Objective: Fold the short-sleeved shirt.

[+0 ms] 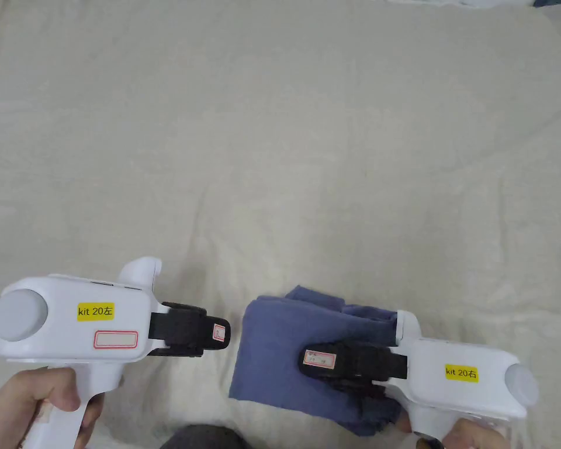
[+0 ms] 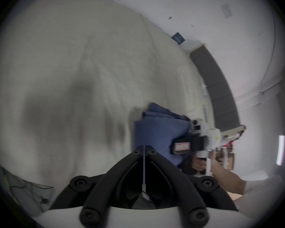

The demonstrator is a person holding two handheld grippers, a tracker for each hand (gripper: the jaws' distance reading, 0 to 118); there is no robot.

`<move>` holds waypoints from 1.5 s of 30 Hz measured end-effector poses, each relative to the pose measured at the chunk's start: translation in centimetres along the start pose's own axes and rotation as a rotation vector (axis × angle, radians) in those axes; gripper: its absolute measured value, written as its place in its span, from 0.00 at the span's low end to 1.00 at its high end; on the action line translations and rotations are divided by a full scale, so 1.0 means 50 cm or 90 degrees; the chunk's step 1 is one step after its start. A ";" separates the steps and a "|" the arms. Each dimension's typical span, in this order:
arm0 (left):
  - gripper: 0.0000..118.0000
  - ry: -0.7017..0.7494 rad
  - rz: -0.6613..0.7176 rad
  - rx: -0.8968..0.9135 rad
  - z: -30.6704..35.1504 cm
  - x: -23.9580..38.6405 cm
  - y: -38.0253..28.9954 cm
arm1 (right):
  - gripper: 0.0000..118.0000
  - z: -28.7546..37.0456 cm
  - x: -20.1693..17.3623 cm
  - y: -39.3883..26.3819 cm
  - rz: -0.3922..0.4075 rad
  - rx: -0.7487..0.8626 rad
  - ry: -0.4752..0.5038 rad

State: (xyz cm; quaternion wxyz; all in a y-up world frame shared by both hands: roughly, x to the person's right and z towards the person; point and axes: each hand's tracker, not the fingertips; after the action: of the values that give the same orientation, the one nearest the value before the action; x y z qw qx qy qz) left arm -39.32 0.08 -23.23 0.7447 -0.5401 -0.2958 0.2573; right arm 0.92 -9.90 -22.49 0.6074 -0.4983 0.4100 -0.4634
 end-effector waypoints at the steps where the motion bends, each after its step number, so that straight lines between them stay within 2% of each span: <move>1: 0.00 -0.018 0.000 -0.010 -0.007 -0.001 0.000 | 0.00 0.004 0.002 0.000 -0.002 0.001 0.002; 3: 0.00 -0.015 -0.008 -0.027 -0.024 0.008 -0.001 | 0.00 0.010 0.004 -0.002 -0.011 0.002 0.002; 4: 0.05 -0.014 -0.014 -0.026 -0.034 0.009 0.001 | 0.00 0.015 0.006 -0.004 -0.014 0.008 0.003; 5: 0.36 -0.012 -0.016 -0.037 -0.044 0.010 0.006 | 0.00 0.018 0.008 -0.006 -0.017 0.013 0.004; 6: 0.73 -0.023 -0.020 -0.045 -0.052 0.014 0.007 | 0.00 0.020 0.013 -0.008 -0.021 0.016 0.006; 7: 1.00 -0.032 -0.039 -0.062 -0.065 0.017 0.007 | 0.00 0.021 0.017 -0.010 -0.027 0.020 0.010; 10: 0.97 -0.005 -0.060 -0.080 -0.080 0.029 0.024 | 0.00 0.022 0.018 -0.013 -0.035 0.027 0.015; 14: 0.97 -0.075 -0.003 -0.114 -0.150 -0.009 0.030 | 0.00 0.025 0.018 -0.014 -0.042 0.028 0.017; 16: 0.97 -0.091 -0.013 -0.108 -0.175 -0.010 0.038 | 0.00 0.025 0.016 -0.014 -0.043 0.026 0.014; 18: 0.93 -0.132 0.001 -0.110 -0.188 -0.014 0.048 | 0.00 0.025 0.016 -0.014 -0.045 0.025 0.014; 19: 0.85 -0.151 0.022 -0.109 -0.189 -0.019 0.050 | 0.00 0.025 0.013 -0.013 -0.047 0.025 0.013; 20: 0.85 -0.137 0.047 -0.104 -0.190 -0.026 0.053 | 0.00 0.025 0.010 -0.014 -0.047 0.027 0.011; 21: 0.79 -0.130 0.037 -0.106 -0.186 -0.027 0.055 | 0.00 0.026 0.006 -0.015 -0.045 0.028 0.007; 22: 0.64 -0.114 0.033 -0.105 -0.180 -0.020 0.052 | 0.00 0.027 -0.004 -0.018 -0.043 0.030 0.001; 23: 0.31 -0.065 0.018 -0.101 -0.181 -0.030 0.052 | 0.00 0.029 -0.013 -0.020 -0.041 0.031 -0.005; 25: 0.31 -0.136 0.053 -0.119 -0.186 -0.034 0.047 | 0.00 0.032 -0.030 -0.025 -0.025 0.032 -0.037; 26: 0.31 -0.119 0.046 -0.112 -0.169 0.015 0.021 | 0.00 0.037 -0.038 -0.028 -0.021 0.034 -0.043; 28: 0.31 -0.109 0.041 -0.107 -0.158 0.033 0.011 | 0.00 0.051 -0.061 -0.034 -0.003 0.041 -0.061; 31: 0.31 -0.110 0.050 -0.101 -0.097 -0.083 0.099 | 0.00 0.075 -0.093 -0.040 0.016 0.059 -0.071; 34: 0.31 -0.039 0.052 -0.064 0.030 -0.130 0.123 | 0.00 0.093 -0.120 -0.035 0.026 0.083 -0.061; 40: 0.31 0.155 0.098 -0.021 0.343 -0.339 0.231 | 0.00 0.094 -0.167 0.003 0.046 0.134 -0.068; 43: 0.31 0.263 0.145 -0.011 0.452 -0.443 0.286 | 0.00 0.091 -0.185 0.030 0.076 0.156 -0.095; 45: 0.31 0.320 0.170 -0.005 0.502 -0.494 0.315 | 0.00 0.089 -0.193 0.043 0.076 0.165 -0.102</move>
State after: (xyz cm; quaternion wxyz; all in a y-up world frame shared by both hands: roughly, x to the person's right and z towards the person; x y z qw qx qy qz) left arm -75.46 3.55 -36.25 0.7521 -0.6240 -0.0296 0.2100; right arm 3.24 0.65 -23.51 0.7237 -0.4259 0.3258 -0.4345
